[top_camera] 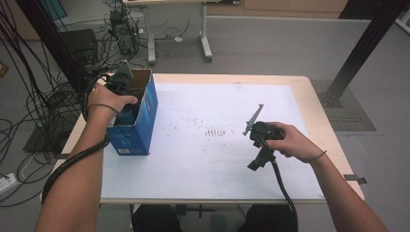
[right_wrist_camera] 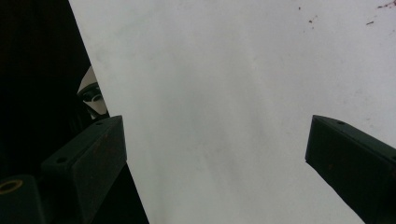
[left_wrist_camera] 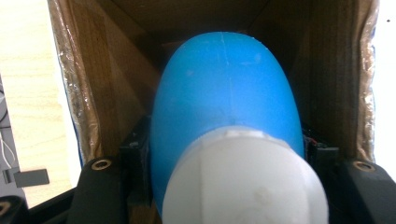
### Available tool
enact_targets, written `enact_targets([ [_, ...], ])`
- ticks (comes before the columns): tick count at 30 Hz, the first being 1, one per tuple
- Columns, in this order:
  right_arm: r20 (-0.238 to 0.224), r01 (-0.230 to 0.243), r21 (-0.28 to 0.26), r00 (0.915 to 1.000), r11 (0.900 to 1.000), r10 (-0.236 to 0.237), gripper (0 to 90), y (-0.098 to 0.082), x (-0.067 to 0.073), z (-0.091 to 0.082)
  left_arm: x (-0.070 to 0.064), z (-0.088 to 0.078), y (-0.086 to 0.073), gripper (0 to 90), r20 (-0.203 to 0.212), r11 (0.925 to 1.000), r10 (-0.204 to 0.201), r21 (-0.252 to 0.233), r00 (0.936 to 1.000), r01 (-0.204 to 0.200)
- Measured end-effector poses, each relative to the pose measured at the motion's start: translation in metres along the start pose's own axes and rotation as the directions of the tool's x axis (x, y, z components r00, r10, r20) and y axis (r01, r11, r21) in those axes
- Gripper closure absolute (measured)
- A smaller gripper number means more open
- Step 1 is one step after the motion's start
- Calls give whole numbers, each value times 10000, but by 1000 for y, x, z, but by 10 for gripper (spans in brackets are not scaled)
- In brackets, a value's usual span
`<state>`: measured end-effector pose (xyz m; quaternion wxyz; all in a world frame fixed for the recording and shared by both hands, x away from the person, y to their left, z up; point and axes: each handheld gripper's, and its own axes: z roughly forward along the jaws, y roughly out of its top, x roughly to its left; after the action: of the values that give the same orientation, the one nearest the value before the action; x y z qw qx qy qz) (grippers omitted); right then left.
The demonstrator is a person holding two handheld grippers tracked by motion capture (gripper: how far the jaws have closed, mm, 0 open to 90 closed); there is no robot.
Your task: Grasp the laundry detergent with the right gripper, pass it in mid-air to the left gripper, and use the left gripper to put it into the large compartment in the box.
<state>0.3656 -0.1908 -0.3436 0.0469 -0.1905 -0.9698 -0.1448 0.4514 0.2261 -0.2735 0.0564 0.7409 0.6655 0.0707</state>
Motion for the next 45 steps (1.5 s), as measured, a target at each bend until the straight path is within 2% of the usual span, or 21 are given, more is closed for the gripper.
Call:
enact_targets([
  [30, -23, -22, -51, 10000, 10000, 22, 54, 0, 1, -1, 3, 1, -1, 371, 108, 10000, -59, -54, 9999, 60],
  [37, -36, -2, -26, 10000, 10000, 2, 54, 1, 1, 0, 4, 2, -1, 327, 97, 10000, -21, 72, 10000, 20],
  [45, -4, 25, -13, 10000, 10000, -25, 54, 2, 1, 0, 4, -5, 0, 320, 145, 10000, -82, 35, 9999, 81],
])
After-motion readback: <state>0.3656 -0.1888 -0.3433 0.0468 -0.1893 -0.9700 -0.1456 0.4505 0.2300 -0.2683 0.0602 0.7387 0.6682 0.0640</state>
